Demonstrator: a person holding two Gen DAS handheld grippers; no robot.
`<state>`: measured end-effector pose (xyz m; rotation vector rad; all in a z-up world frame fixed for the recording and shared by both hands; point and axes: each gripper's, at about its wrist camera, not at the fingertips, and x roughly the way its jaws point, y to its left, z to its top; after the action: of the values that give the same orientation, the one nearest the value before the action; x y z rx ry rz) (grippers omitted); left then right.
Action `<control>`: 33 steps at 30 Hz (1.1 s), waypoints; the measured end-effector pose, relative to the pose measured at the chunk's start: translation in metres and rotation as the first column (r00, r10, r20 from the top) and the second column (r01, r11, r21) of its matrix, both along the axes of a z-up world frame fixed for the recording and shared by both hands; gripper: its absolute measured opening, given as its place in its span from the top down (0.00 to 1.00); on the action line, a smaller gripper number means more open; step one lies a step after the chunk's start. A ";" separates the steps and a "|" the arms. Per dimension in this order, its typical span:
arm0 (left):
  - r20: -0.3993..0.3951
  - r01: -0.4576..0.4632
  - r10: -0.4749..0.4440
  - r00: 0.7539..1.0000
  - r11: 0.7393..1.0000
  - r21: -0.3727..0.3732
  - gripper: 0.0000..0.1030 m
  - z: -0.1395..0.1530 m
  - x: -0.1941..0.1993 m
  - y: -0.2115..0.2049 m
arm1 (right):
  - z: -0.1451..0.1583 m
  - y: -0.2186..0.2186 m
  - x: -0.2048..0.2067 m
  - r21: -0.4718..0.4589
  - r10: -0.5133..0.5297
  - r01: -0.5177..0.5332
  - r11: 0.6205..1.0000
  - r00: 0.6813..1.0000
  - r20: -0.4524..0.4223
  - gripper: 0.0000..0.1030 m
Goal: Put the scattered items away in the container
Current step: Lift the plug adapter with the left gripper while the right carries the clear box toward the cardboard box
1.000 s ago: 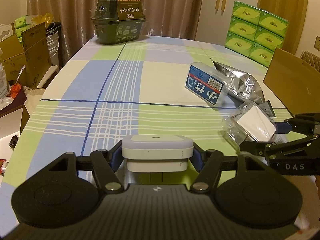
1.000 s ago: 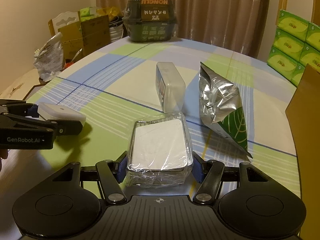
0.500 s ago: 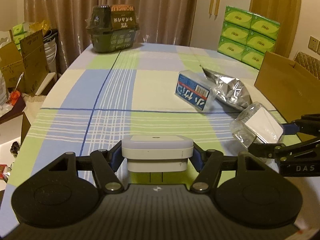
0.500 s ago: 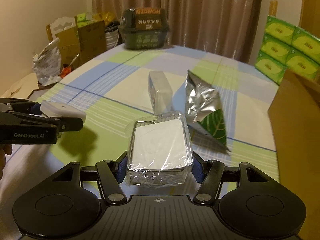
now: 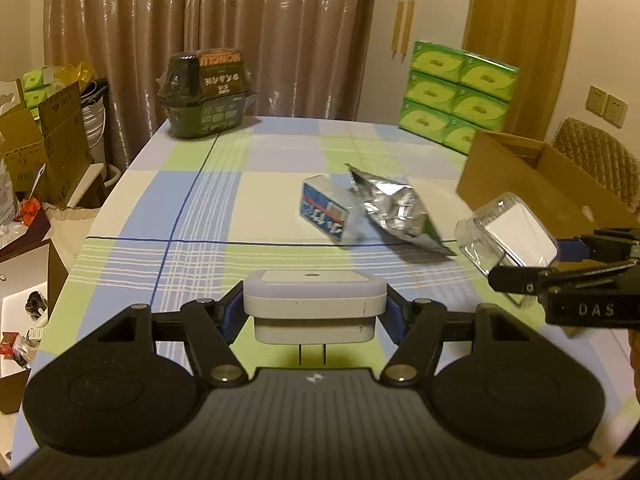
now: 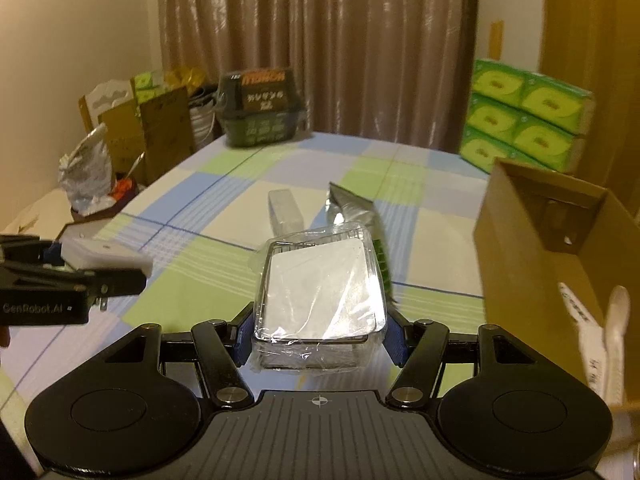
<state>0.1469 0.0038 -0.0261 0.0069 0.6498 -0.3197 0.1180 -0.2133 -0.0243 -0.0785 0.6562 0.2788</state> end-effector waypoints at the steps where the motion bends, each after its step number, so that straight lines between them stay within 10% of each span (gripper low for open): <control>1: 0.000 0.003 -0.003 1.000 1.000 -0.001 0.39 0.003 -0.005 -0.003 | 0.004 -0.004 -0.005 0.007 -0.008 0.008 1.000 1.000 0.006 0.42; 33: 0.047 0.181 -0.182 0.982 0.983 0.013 0.39 0.066 -0.076 -0.104 | 0.071 -0.108 -0.091 0.146 -0.233 0.216 0.965 0.966 0.109 0.42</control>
<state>0.0713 -0.1006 0.0395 0.0818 0.6042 -0.4914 0.0269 -0.3210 0.0464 0.1056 0.5141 0.0963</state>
